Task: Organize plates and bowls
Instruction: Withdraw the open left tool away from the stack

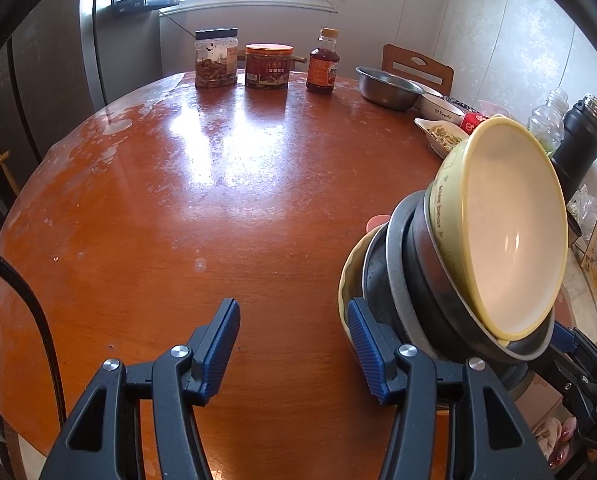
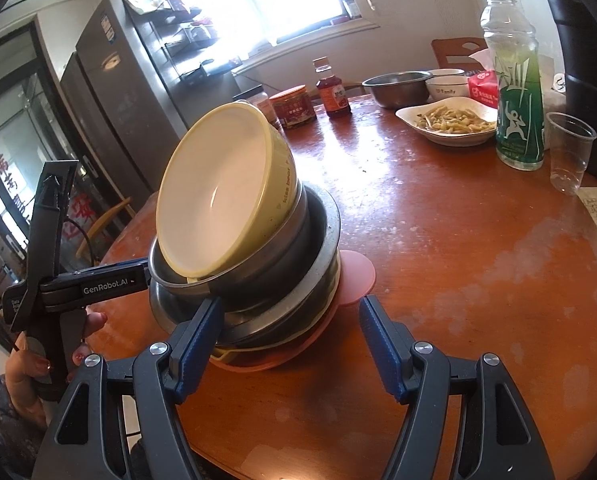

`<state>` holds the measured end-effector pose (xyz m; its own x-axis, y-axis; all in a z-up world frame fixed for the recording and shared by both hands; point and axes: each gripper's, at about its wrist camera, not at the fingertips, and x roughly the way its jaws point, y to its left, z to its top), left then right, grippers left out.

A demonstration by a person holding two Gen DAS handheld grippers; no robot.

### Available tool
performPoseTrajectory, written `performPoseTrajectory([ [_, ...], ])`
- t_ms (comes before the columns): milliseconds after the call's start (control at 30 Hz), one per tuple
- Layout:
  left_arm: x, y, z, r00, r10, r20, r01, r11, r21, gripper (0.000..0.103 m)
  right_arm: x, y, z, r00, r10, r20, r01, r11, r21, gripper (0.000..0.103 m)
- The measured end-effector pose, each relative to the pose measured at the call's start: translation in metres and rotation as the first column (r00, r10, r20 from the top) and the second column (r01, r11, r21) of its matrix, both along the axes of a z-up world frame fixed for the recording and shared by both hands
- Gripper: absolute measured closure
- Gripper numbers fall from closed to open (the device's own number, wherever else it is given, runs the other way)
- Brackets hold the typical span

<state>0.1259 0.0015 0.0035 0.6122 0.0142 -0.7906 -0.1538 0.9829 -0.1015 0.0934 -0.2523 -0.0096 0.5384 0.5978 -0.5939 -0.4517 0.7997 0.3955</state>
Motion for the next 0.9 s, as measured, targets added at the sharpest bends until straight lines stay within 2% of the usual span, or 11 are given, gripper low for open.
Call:
performPoseTrajectory([
  [567, -0.011, 0.002, 0.0, 1.0, 0.018, 0.004, -0.018, 1.0, -0.006, 0.039, -0.008, -0.003, 0.004, 0.999, -0.035, 0.005, 0.035, 0.999, -0.018, 0.031],
  [900, -0.032, 0.0, 0.005, 1.0, 0.029, 0.013, -0.029, 0.999, 0.027, 0.038, -0.024, 0.001, 0.015, 0.998, -0.043, 0.051, 0.044, 0.999, -0.027, 0.029],
])
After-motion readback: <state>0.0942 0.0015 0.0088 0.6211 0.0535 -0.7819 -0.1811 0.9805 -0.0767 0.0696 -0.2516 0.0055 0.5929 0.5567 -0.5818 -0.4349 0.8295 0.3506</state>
